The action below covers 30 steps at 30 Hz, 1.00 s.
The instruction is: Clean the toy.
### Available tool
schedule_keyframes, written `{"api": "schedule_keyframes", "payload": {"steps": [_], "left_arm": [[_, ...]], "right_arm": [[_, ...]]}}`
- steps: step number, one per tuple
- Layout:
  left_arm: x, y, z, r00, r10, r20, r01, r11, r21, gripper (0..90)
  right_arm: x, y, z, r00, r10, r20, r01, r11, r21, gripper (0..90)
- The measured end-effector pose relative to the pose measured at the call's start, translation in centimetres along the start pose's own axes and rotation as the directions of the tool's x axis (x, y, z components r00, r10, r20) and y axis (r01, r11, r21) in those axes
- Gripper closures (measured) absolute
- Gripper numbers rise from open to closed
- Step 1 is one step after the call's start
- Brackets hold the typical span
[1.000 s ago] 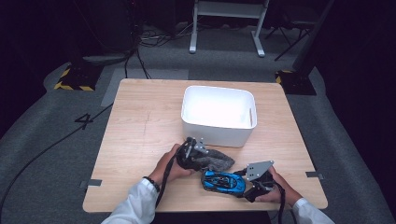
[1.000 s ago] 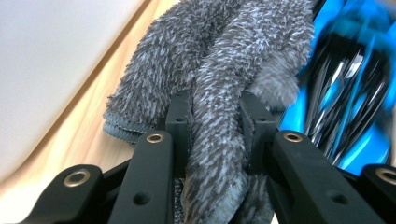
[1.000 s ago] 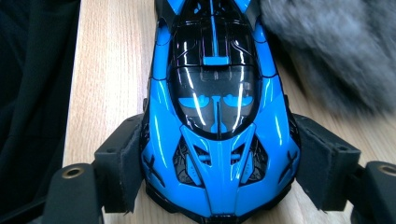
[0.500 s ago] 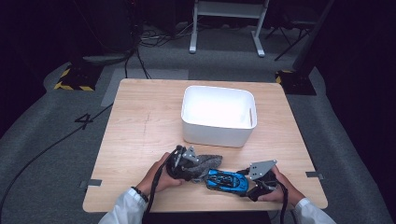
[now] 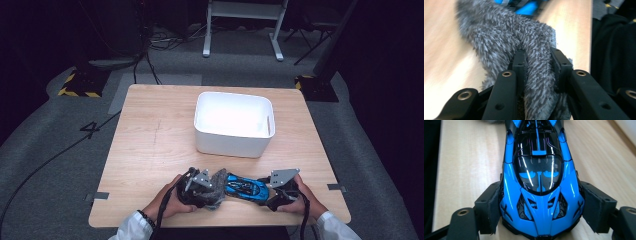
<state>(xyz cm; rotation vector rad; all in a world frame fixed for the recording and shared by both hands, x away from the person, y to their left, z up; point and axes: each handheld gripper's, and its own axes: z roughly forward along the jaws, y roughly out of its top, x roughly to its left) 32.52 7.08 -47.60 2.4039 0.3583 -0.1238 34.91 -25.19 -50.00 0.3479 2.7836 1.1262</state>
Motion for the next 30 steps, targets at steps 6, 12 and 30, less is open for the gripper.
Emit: {"api": "schedule_keyframes", "payload": {"steps": [6,12,30], "left_arm": [[-0.7,1.7,2.1,0.9986,0.044,0.031,-0.043,0.999,-0.01,69.8],[-1.1,3.3,4.0,0.9962,0.061,0.063,-0.059,0.9977,-0.033,69.9],[-1.8,5.3,6.3,0.9846,0.171,0.036,-0.17,0.9849,-0.034,72.0]], "right_arm": [[-0.5,-0.2,0.0,0.9995,0.028,0.013,-0.028,1.0,-0.009,26.1],[-0.4,-0.2,0.0,0.9988,0.042,0.024,-0.042,0.999,-0.016,26.1],[-0.7,-0.5,-0.2,0.9984,0.051,0.025,-0.05,0.998,-0.022,26.3]]}}
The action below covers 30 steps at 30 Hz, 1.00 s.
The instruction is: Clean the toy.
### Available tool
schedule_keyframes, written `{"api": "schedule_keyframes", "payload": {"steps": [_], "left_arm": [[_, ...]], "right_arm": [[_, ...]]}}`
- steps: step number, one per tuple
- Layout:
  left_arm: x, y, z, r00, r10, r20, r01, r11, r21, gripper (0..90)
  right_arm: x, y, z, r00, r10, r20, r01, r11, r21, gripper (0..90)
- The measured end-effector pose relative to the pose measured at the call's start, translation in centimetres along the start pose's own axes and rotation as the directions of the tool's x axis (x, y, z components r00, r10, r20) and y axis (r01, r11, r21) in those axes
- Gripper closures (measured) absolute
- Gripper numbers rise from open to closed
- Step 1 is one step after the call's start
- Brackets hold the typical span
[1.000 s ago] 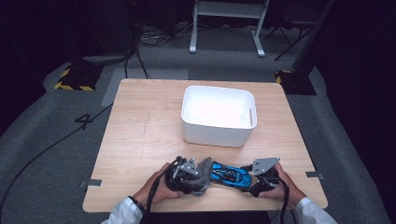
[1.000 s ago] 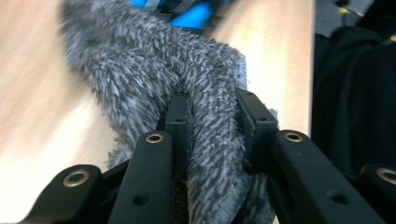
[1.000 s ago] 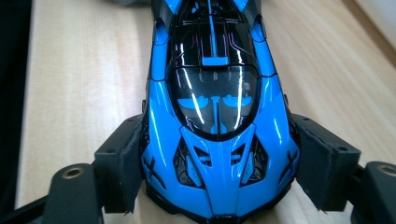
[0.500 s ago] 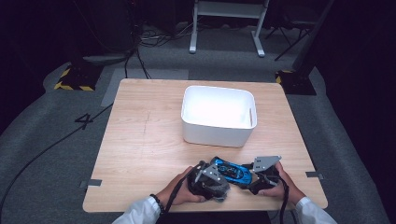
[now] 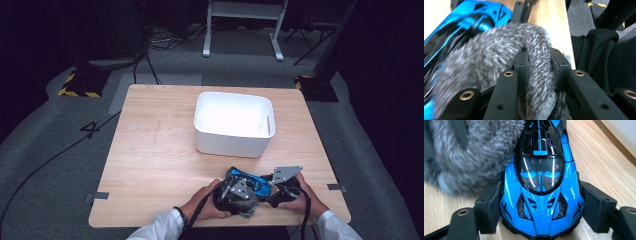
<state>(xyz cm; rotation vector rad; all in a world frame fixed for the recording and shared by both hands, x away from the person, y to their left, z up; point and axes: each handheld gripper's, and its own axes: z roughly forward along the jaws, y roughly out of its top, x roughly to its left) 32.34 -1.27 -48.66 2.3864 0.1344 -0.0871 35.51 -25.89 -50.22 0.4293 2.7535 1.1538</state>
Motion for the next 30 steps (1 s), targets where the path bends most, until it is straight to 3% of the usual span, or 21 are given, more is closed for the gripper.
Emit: {"api": "schedule_keyframes", "payload": {"steps": [5,9,10,13,16,17,18,20,22,26,28,30], "left_arm": [[1.0,-2.3,-2.6,0.9975,-0.047,-0.054,0.049,0.9982,0.036,72.2],[2.5,-4.4,-4.7,0.9861,-0.123,-0.113,0.126,0.9916,0.027,72.0],[3.0,-5.0,-5.2,0.9805,-0.153,-0.123,0.155,0.9879,0.009,72.0],[3.7,-5.8,-6.1,0.9665,-0.181,-0.182,0.185,0.9828,0.005,72.0],[4.6,-6.2,-6.8,0.9454,-0.21,-0.249,0.216,0.9764,-0.005,71.9],[5.1,-6.5,-6.9,0.9369,-0.242,-0.252,0.242,0.9697,-0.031,71.9],[5.5,-6.6,-7.0,0.9333,-0.258,-0.25,0.255,0.9659,-0.042,71.9],[5.8,-6.6,-6.9,0.9257,-0.271,-0.264,0.267,0.9623,-0.052,71.8],[6.0,-6.1,-6.7,0.9138,-0.278,-0.296,0.274,0.9601,-0.058,71.7],[6.2,-5.6,-6.3,0.9007,-0.28,-0.332,0.276,0.9592,-0.058,71.6],[6.2,-5.4,-6.1,0.8973,-0.29,-0.333,0.282,0.9566,-0.075,71.6],[6.1,-5.3,-5.9,0.9023,-0.296,-0.314,0.282,0.9553,-0.091,71.6]], "right_arm": [[-0.1,-0.2,-0.2,1.0,-0.004,-0.006,0.004,1.0,0.005,26.3],[-0.2,-0.3,-0.5,0.9999,-0.005,-0.015,0.005,1.0,0.01,26.3],[-0.2,-0.3,-0.5,0.9999,-0.007,-0.015,0.007,1.0,0.01,26.3],[-0.3,-0.5,-0.8,0.9996,-0.006,-0.029,0.006,1.0,0.011,26.3],[-0.3,-0.8,-1.0,0.9988,-0.015,-0.047,0.015,1.0,0.011,26.2],[-0.3,-0.8,-1.1,0.9985,-0.017,-0.051,0.018,1.0,0.01,26.2],[-0.2,-0.9,-1.1,0.9979,-0.022,-0.06,0.023,1.0,0.006,26.3],[0.0,-0.9,-1.1,0.9967,-0.032,-0.074,0.032,0.999,0.006,26.2],[0.2,-0.7,-0.9,0.9961,-0.04,-0.078,0.041,0.999,0.004,26.2],[0.5,-0.6,-0.7,0.9948,-0.045,-0.091,0.046,0.999,0.001,26.2],[0.6,-0.5,-0.6,0.9948,-0.048,-0.09,0.048,0.999,0.001,26.2],[0.7,-0.4,-0.5,0.9942,-0.055,-0.092,0.055,0.998,0.0,26.2]]}}
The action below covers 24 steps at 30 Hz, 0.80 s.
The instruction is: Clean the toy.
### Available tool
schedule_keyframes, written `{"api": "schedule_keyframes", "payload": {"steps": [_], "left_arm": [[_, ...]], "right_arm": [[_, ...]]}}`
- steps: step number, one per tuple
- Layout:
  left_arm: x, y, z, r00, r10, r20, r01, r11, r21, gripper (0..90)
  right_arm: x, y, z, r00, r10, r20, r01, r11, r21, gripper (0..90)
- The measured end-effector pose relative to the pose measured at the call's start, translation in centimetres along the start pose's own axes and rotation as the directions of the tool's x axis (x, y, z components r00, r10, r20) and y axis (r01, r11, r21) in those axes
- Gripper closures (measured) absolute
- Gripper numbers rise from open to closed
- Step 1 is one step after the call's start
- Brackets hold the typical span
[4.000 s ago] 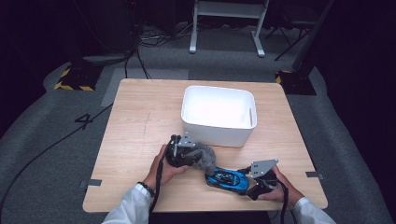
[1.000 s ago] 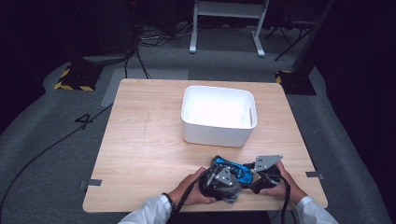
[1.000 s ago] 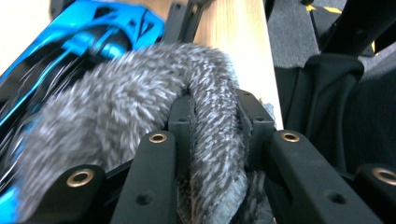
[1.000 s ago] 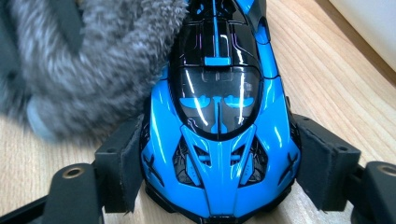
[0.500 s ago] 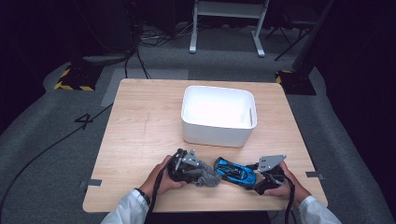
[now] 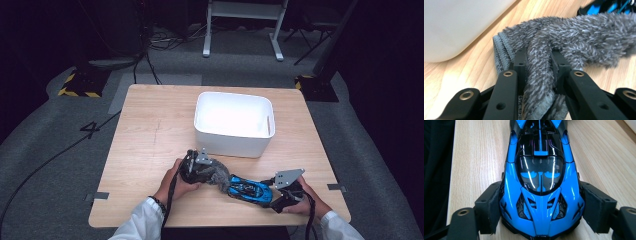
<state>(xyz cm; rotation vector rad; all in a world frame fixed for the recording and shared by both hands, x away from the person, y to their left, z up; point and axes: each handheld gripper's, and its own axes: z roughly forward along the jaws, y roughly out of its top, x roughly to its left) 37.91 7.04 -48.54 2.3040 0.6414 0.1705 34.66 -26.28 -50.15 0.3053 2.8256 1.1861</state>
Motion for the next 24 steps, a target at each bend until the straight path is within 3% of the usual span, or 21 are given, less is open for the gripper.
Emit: {"api": "schedule_keyframes", "payload": {"steps": [3,12,19,24], "left_arm": [[-0.6,0.3,0.4,0.9998,0.017,-0.008,-0.017,0.9998,-0.007,71.8],[-0.5,0.8,1.0,0.9983,-0.019,-0.055,0.018,0.9995,-0.026,70.6],[0.0,-0.8,-0.8,0.9996,-0.019,-0.021,0.019,0.9998,0.005,68.8],[0.4,-2.7,-2.6,0.9998,-0.021,-0.004,0.021,0.9997,0.009,63.3]], "right_arm": [[0.2,0.2,0.2,0.9999,-0.01,0.012,0.01,1.0,0.005,26.1],[0.1,0.2,0.3,0.9999,-0.011,0.013,0.011,1.0,-0.002,26.1],[0.1,0.4,0.1,1.0,0.007,0.007,-0.007,1.0,0.023,23.9],[0.3,0.9,-0.7,0.9991,0.038,0.019,-0.038,0.999,-0.007,18.9]]}}
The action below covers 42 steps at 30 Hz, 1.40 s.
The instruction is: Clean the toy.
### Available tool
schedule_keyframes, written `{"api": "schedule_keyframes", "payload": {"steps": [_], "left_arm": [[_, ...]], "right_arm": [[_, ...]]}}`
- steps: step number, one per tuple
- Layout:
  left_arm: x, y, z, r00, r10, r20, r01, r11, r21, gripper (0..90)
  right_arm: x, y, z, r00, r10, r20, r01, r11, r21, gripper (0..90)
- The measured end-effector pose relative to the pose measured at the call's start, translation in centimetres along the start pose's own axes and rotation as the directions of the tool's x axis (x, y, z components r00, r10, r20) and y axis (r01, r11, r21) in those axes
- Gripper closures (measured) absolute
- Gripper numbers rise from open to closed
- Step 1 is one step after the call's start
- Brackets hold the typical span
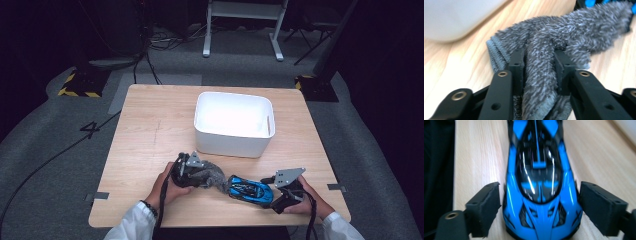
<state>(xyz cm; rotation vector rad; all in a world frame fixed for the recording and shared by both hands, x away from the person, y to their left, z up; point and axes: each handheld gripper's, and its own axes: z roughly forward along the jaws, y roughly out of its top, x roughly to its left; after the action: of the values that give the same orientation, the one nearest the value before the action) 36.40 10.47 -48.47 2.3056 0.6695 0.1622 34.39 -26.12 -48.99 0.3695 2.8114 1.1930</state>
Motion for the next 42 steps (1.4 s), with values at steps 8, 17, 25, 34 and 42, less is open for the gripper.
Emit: {"api": "schedule_keyframes", "payload": {"steps": [8,17,25,34,42], "left_arm": [[0.4,-2.1,-1.0,0.9995,0.004,-0.03,-0.003,0.9998,0.021,32.2],[0.2,-2.9,-0.8,0.9993,0.007,-0.038,-0.007,1.0,0.005,21.8],[0.5,-3.4,-0.5,0.9994,0.021,-0.026,-0.022,0.999,-0.039,20.5],[0.4,-3.5,-0.5,0.9991,0.027,-0.034,-0.028,0.9985,-0.046,19.6],[0.4,-3.5,-0.4,0.9991,0.027,-0.034,-0.029,0.9986,-0.045,19.3]], "right_arm": [[0.6,1.7,0.5,0.9996,-0.005,0.026,0.005,1.0,-0.006,20.0],[0.8,3.4,1.4,0.9994,-0.008,0.034,0.008,1.0,-0.011,18.8],[0.7,5.1,2.7,0.9994,0.002,0.035,-0.002,1.0,0.005,19.2],[1.0,6.2,4.2,0.9996,-0.001,0.028,0.0,0.998,0.061,18.4],[0.7,6.5,5.5,0.999,0.002,0.044,-0.008,0.991,0.131,18.7]]}}
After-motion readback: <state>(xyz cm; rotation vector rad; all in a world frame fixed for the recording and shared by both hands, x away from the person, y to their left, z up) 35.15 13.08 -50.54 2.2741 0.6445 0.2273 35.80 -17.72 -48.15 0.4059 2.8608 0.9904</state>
